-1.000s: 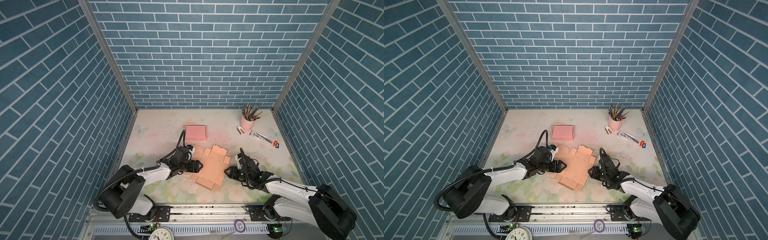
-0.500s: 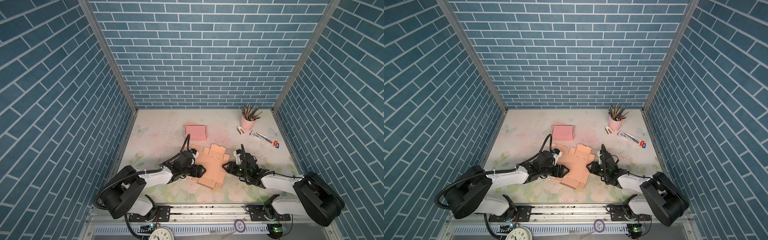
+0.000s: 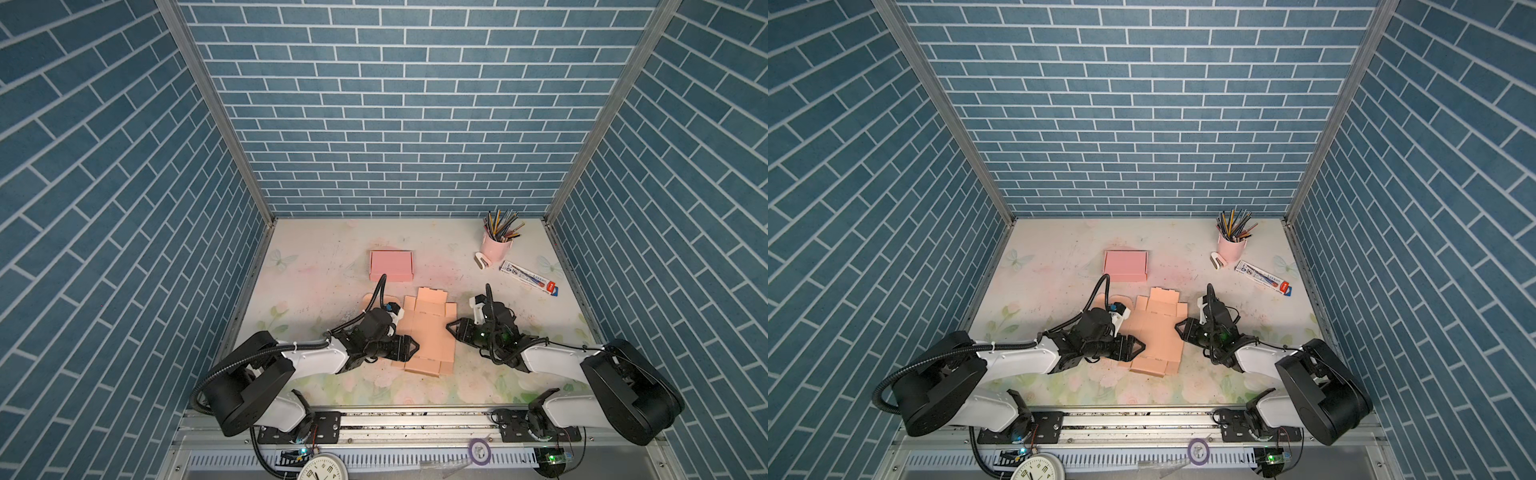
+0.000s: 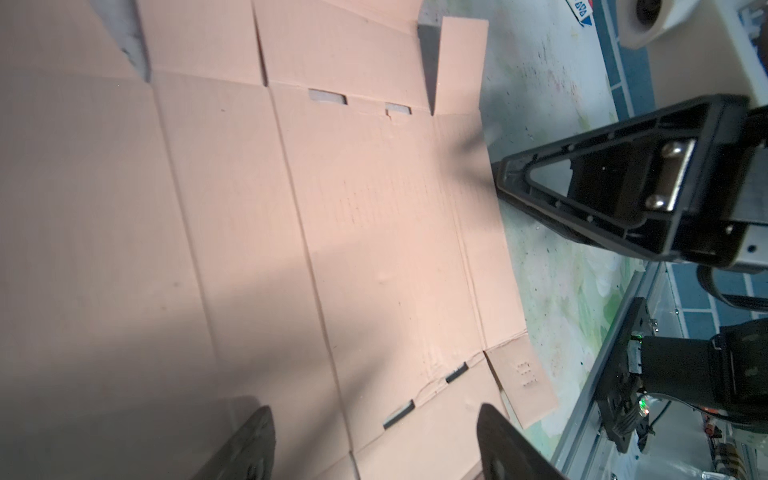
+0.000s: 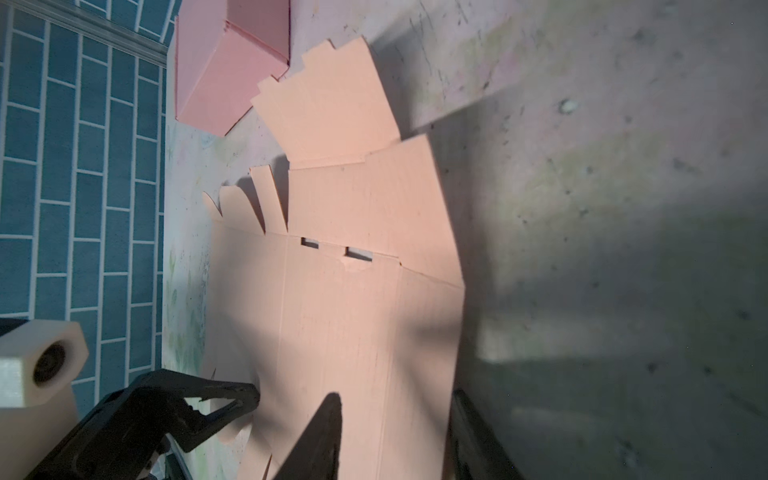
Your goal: Fold the paper box
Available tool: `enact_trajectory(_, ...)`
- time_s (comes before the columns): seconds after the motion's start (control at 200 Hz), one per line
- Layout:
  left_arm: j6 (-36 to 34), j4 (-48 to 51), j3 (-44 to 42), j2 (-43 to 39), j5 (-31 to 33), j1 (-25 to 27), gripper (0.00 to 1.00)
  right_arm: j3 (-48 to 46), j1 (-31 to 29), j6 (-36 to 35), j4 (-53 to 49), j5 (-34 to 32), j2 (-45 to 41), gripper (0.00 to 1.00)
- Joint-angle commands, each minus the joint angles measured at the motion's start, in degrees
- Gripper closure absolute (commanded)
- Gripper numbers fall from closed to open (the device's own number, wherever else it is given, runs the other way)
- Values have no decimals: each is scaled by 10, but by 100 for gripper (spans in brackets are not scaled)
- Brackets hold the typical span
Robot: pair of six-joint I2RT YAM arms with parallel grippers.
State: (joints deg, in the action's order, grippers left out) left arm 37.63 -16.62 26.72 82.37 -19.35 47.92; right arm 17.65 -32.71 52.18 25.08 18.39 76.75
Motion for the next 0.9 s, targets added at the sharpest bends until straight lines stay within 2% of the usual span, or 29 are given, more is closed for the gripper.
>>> enact_trajectory(0.0,20,11,-7,20,-10,12,23,-18,0,27,33,34,-21,57)
enact_trajectory(0.415,24,-8,-6,36,-15,14,23,-39,7,37,39,34,-30,59)
enact_trajectory(0.66,30,-11,-12,25,-11,17,23,-35,7,32,36,33,-17,80)
enact_trajectory(0.895,19,21,-6,-15,2,14,23,1,8,-29,-53,27,-26,92)
